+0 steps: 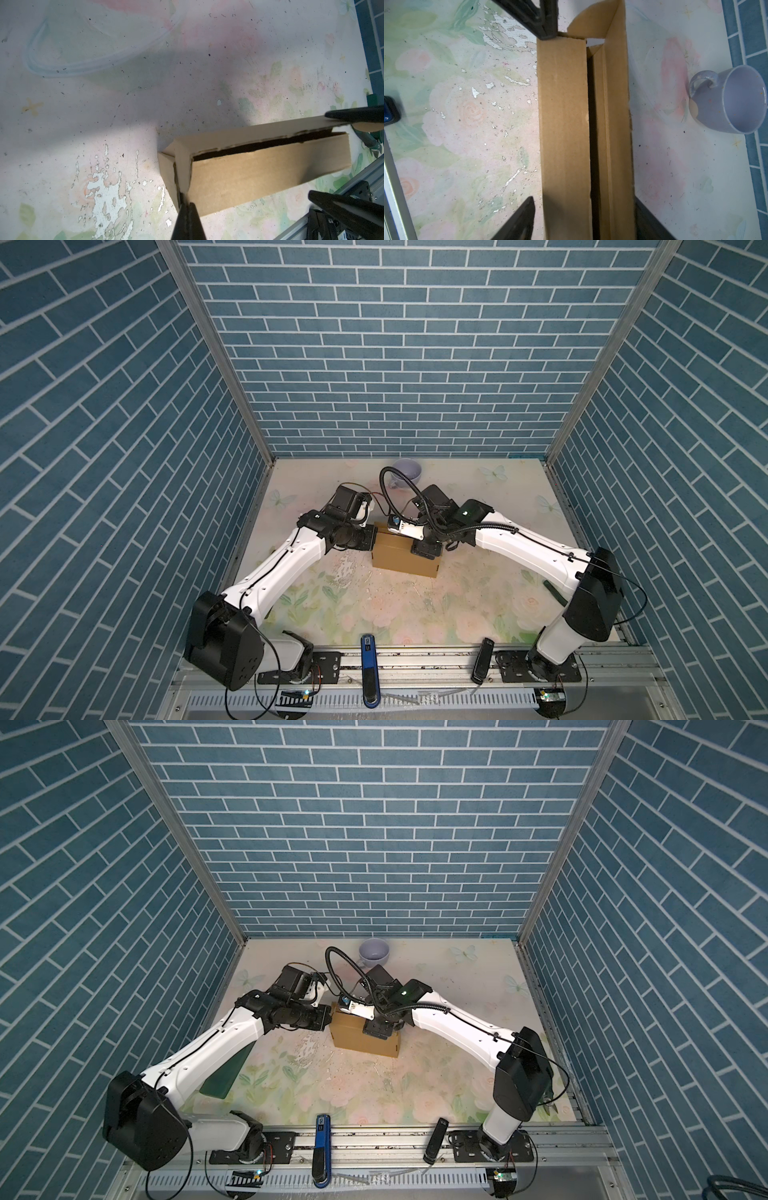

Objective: Fold the paper box

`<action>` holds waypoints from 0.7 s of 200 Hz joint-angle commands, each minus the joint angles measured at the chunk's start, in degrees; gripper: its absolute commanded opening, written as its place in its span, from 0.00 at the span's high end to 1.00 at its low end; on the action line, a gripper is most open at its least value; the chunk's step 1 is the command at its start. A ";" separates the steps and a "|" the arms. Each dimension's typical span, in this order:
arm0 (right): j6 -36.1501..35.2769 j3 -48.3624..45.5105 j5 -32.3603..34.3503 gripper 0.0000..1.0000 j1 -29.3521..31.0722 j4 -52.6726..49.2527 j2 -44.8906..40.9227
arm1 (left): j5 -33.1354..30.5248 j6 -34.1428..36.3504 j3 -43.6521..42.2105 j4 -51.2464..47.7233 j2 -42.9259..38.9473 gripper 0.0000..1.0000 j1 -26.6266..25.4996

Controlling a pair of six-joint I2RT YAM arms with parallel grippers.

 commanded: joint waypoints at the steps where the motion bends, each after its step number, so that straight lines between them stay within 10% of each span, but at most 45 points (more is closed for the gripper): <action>1: -1.85 -0.66 -0.65 0.31 -0.08 0.00 1.10 | -1.12 0.43 -1.97 -2.65 0.96 1.00 -0.25; 140: 0.31 -3.07 -1.98 0.39 0.48 1.19 1.34 | -1.03 0.04 -2.05 -2.18 0.99 1.00 -0.26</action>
